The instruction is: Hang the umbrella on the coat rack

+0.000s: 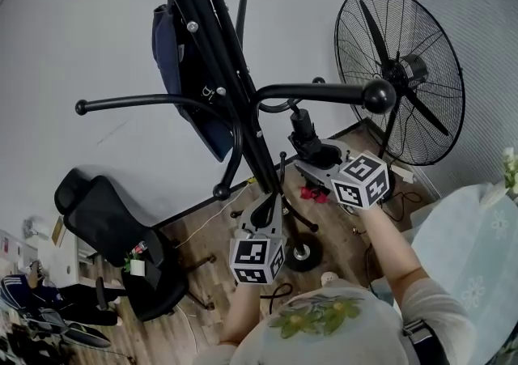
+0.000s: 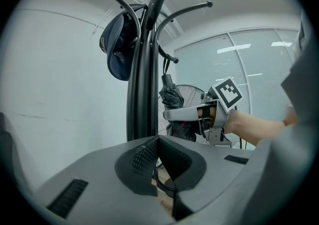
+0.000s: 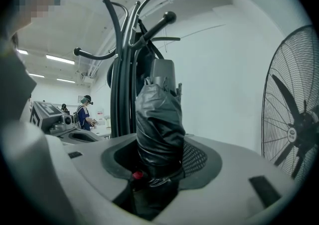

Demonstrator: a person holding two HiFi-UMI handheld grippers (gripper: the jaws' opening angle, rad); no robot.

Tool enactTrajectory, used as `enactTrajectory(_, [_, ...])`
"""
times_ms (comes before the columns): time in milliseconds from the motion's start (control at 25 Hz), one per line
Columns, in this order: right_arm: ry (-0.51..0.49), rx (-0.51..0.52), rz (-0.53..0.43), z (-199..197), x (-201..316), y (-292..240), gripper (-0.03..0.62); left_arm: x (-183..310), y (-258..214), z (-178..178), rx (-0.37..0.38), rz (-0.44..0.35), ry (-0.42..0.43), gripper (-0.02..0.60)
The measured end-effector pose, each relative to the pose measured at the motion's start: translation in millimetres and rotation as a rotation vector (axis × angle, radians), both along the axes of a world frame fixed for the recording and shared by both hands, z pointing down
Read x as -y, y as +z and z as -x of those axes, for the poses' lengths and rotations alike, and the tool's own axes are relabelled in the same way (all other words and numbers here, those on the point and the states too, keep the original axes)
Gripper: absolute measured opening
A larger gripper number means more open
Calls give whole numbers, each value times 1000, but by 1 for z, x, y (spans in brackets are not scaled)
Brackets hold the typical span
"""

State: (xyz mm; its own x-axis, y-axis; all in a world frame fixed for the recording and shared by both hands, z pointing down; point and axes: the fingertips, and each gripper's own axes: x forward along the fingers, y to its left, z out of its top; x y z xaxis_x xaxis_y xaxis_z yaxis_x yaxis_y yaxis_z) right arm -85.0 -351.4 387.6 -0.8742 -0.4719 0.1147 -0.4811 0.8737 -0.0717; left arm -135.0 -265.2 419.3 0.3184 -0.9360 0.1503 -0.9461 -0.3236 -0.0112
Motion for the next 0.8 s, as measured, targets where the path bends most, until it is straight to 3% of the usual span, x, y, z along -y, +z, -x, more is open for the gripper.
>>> enactTrajectory(240, [5, 3, -10, 2, 1, 7, 221, 2, 6, 3, -6, 15, -5, 5])
enactTrajectory(440, [6, 1, -96, 12, -3, 15, 225, 2, 10, 6, -13, 23, -7, 5])
enactTrajectory(800, [17, 118, -140, 15, -16, 13, 233, -3, 14, 13, -21, 34, -21, 5])
